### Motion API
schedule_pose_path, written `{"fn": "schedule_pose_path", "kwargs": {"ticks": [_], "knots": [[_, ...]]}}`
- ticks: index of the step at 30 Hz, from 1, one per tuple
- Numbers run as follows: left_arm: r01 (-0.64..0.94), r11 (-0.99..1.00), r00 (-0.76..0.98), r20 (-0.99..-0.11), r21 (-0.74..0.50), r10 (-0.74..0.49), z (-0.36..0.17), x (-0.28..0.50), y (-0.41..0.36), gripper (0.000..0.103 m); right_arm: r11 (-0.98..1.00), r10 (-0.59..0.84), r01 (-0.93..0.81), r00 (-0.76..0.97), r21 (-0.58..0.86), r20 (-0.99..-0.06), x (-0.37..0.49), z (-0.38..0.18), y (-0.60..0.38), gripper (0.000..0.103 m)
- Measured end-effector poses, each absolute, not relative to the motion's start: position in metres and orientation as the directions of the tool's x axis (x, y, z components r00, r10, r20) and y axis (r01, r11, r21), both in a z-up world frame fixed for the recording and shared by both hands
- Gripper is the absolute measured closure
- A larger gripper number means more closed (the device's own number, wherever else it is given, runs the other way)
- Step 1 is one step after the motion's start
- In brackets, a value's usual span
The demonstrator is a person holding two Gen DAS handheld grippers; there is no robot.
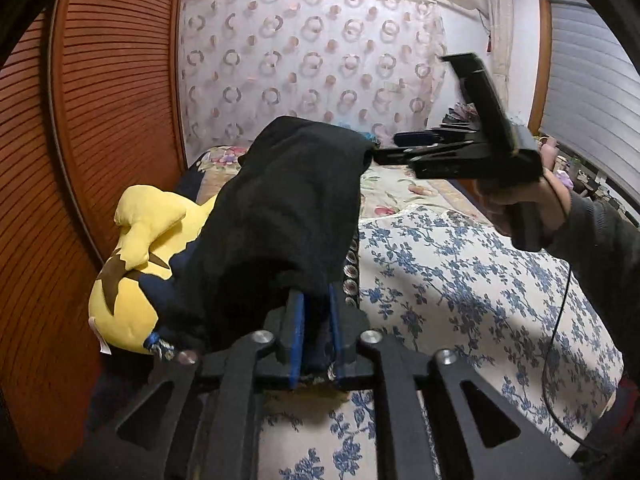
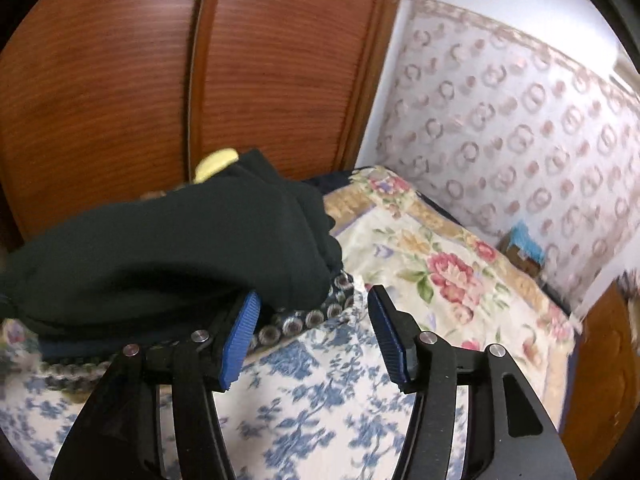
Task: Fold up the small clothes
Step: 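Carry the folded shirt with both grippers onto the stack of folded clothes, then open both grippers and withdraw them from the stacked shirt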
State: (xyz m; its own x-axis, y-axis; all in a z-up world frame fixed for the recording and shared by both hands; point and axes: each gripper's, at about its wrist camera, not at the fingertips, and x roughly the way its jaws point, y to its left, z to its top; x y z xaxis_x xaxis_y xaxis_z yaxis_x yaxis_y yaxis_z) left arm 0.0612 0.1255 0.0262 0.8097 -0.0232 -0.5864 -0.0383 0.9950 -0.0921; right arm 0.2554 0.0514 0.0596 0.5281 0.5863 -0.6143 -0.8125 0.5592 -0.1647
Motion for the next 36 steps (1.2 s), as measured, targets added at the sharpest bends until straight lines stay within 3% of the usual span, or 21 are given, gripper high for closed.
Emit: {"fn": "schedule_pose_path", "kwargs": {"ticks": [3, 5, 7, 10, 15, 25, 36], "knots": [[-0.032, 0.995, 0.821, -0.57, -0.095, -0.029, 0.03, 0.053, 0.125, 0.078, 0.586, 0.609, -0.803, 0.525, -0.109, -0.594, 0.242, 0.07, 0.036, 0.046], [-0.038, 0.995, 0.833, -0.553, -0.095, -0.021, 0.037, 0.046, 0.126, 0.062, 0.593, 0.632, -0.802, 0.518, -0.071, -0.576, 0.231, 0.077, 0.032, 0.046], [-0.041, 0.994, 0.85, -0.526, -0.098, -0.017, 0.045, 0.037, 0.128, 0.059, 0.602, 0.639, -0.797, 0.521, -0.054, -0.565, 0.223, 0.082, 0.039, 0.046], [-0.056, 0.993, 0.868, -0.497, -0.101, -0.001, 0.054, 0.031, 0.133, 0.044, 0.619, 0.648, -0.785, 0.534, -0.032, -0.544, 0.207, 0.09, 0.036, 0.046], [-0.073, 0.993, 0.886, -0.462, -0.092, 0.022, 0.063, 0.023, 0.13, 0.044, 0.666, 0.633, -0.746, 0.572, -0.009, -0.521, 0.174, 0.096, 0.012, 0.045], [-0.025, 0.996, 0.893, -0.449, -0.089, -0.017, 0.065, 0.022, 0.086, 0.044, 0.793, 0.54, -0.61, 0.694, 0.01, -0.476, 0.104, 0.097, -0.061, 0.016], [0.033, 0.998, 0.908, -0.416, -0.061, -0.056, 0.079, 0.02, 0.026, 0.044, 0.896, 0.398, -0.444, 0.815, -0.011, -0.421, 0.054, 0.112, -0.133, 0.016]]}}
